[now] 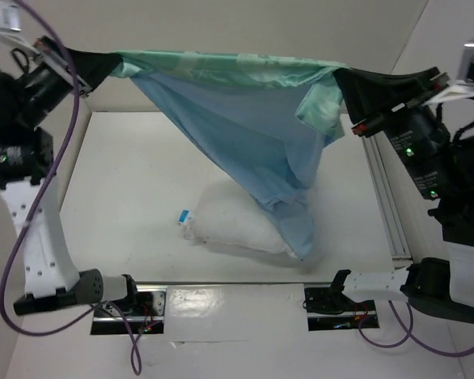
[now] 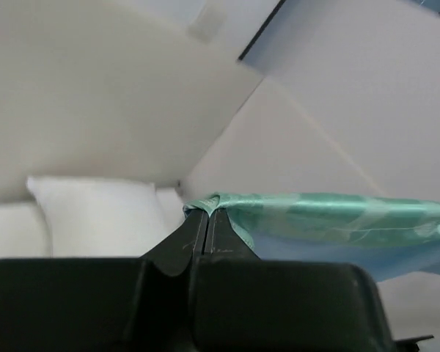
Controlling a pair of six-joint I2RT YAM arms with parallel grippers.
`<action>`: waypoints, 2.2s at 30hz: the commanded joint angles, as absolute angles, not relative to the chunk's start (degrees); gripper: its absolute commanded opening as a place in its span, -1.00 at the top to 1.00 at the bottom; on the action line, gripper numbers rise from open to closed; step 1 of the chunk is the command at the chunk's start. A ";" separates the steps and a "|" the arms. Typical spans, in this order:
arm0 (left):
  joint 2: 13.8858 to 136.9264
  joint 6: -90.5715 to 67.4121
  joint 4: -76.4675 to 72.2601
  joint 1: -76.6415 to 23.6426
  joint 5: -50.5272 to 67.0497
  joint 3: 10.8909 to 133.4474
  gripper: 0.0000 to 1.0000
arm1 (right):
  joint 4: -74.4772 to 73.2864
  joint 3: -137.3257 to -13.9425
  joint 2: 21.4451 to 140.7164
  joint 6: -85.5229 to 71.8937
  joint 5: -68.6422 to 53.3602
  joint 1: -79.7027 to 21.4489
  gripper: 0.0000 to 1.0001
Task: Put the pillow into the pillowcase
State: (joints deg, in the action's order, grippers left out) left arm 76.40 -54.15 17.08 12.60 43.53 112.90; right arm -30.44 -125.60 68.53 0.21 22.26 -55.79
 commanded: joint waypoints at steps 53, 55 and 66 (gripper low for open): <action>103.09 -30.58 34.54 -5.44 21.96 93.69 -0.83 | -37.71 -83.87 85.00 -18.98 -8.31 -5.63 -1.00; 104.75 -31.29 33.14 -7.72 24.86 91.33 -0.83 | -34.91 -76.51 82.81 -20.47 -15.25 -5.63 -1.00; 102.05 -36.39 26.19 -6.43 28.92 85.87 1.00 | -22.07 -68.37 88.58 -24.17 -23.02 -7.91 -0.78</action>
